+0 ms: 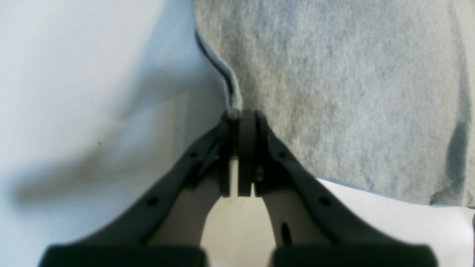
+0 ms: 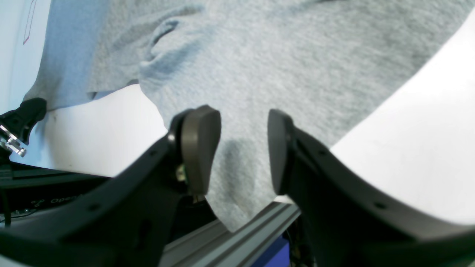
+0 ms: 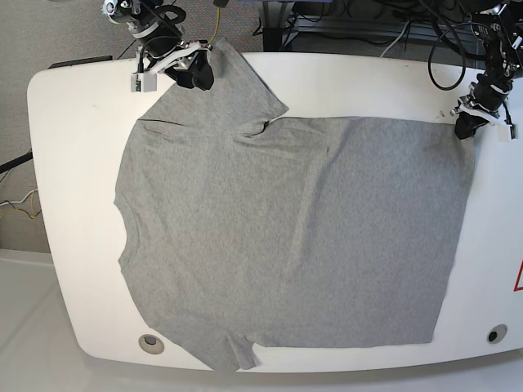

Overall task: Fold the T-shirt properly
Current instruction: 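Lower the left gripper and close it on the shirt corner, then move the open right gripper along the shoulder edge near the sleeve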

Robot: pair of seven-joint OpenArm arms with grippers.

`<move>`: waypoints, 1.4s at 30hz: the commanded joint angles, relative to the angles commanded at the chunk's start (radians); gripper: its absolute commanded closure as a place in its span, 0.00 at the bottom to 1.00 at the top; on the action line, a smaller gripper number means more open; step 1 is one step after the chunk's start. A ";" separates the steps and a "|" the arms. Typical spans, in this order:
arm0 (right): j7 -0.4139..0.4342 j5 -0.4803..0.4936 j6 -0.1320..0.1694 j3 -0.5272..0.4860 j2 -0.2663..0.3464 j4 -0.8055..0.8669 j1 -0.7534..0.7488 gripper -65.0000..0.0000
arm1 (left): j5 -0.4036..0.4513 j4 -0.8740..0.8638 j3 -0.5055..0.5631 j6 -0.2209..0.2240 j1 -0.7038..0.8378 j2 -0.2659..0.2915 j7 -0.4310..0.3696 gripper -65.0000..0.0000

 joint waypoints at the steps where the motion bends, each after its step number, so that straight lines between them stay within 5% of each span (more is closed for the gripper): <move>1: 0.000 0.000 0.000 0.000 0.000 0.000 0.000 0.64 | -0.001 -0.002 0.000 0.001 0.000 0.000 0.000 1.00; 42: -0.034 0.015 -0.006 0.001 -0.016 -0.074 0.001 0.60 | -0.005 0.010 -0.001 -0.003 0.004 0.001 0.031 1.00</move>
